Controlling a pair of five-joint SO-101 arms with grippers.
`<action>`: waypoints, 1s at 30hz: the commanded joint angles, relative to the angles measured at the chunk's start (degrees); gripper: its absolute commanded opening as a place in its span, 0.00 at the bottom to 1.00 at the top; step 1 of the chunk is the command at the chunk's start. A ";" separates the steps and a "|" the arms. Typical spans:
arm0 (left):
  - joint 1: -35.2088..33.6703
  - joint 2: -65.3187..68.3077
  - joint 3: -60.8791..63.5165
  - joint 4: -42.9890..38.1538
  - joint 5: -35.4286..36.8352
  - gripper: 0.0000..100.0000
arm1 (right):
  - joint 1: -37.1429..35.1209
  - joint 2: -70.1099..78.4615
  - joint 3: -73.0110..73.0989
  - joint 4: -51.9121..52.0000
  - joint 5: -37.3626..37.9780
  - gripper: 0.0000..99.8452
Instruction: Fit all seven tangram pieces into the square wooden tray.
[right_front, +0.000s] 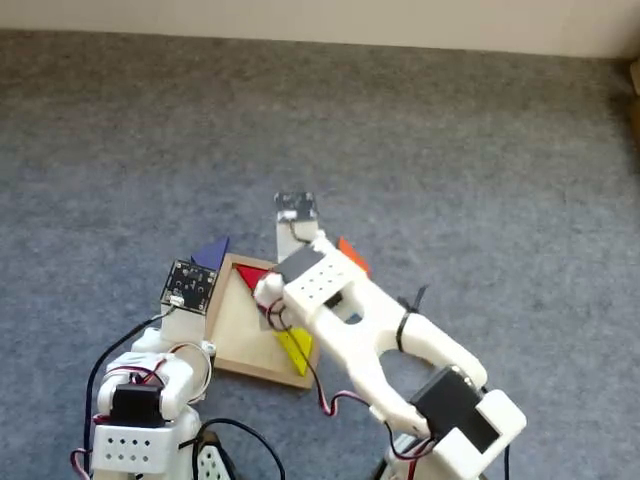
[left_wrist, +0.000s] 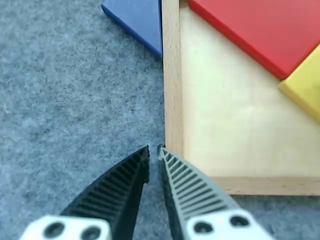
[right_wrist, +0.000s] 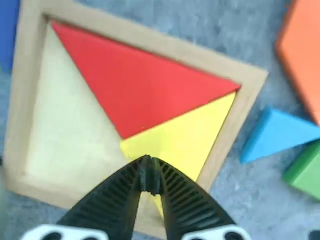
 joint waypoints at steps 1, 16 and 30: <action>-0.22 -2.33 1.19 0.00 0.00 0.05 | -3.82 -3.82 0.31 0.57 -3.08 0.01; -0.22 -2.33 1.19 0.00 0.00 0.05 | -5.41 -3.30 8.75 -11.21 -3.87 0.01; -0.22 -2.33 1.19 0.00 0.00 0.05 | 11.30 -3.30 9.01 -16.13 19.52 0.01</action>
